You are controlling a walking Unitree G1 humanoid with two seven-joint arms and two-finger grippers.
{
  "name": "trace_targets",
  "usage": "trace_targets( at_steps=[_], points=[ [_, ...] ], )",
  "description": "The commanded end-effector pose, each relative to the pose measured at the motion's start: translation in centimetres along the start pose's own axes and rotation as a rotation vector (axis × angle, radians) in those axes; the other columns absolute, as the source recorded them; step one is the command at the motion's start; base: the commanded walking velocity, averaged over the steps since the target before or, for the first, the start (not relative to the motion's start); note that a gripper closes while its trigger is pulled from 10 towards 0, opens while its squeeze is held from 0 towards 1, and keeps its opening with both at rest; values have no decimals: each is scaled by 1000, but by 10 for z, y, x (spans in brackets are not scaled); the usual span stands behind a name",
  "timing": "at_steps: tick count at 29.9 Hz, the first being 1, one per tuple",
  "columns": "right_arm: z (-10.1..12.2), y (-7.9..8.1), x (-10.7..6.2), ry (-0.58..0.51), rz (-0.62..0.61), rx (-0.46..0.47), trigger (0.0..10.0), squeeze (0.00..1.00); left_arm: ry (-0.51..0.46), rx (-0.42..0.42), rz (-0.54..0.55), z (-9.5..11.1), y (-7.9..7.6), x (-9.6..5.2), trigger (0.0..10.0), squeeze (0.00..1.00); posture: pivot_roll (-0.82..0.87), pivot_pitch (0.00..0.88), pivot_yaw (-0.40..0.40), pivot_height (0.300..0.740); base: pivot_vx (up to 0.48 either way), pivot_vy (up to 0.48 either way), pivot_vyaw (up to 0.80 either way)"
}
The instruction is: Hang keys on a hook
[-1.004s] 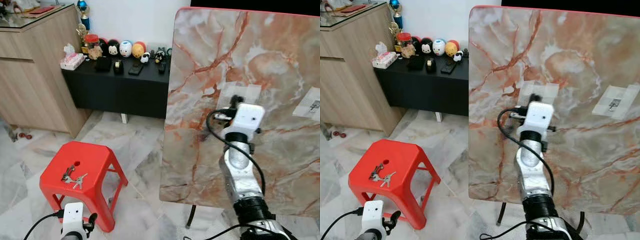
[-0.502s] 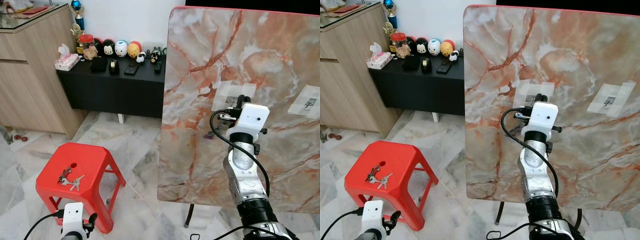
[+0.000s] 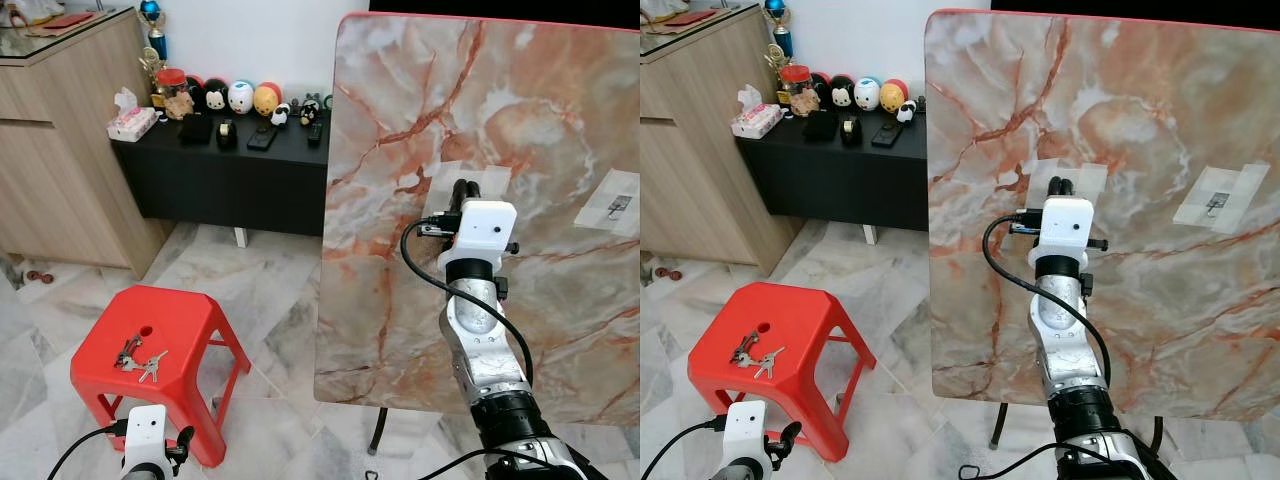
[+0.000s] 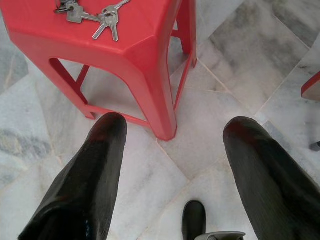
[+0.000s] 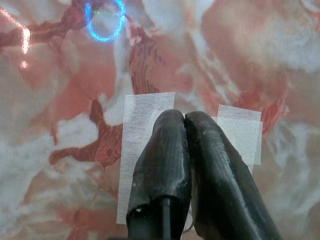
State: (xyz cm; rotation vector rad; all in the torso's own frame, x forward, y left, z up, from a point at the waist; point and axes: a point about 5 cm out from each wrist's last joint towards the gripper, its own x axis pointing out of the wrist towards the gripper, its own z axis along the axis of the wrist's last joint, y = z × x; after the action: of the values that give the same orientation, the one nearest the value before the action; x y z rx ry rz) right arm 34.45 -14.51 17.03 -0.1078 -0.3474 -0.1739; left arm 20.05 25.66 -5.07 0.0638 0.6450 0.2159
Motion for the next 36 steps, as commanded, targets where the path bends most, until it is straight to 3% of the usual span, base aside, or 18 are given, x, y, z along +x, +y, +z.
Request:
trace_targets(
  at_steps=[1,36],
  points=[
    [13,-2,7,-52,-3,-2,10000,0,19,-6,2,-1,0,0,10000,0,159,0,-42,740,0,0,0],
    [0,-7,7,20,-39,1,10000,0,24,-1,1,-1,1,1,10000,0,159,0,-41,740,0,0,0]
  ],
)
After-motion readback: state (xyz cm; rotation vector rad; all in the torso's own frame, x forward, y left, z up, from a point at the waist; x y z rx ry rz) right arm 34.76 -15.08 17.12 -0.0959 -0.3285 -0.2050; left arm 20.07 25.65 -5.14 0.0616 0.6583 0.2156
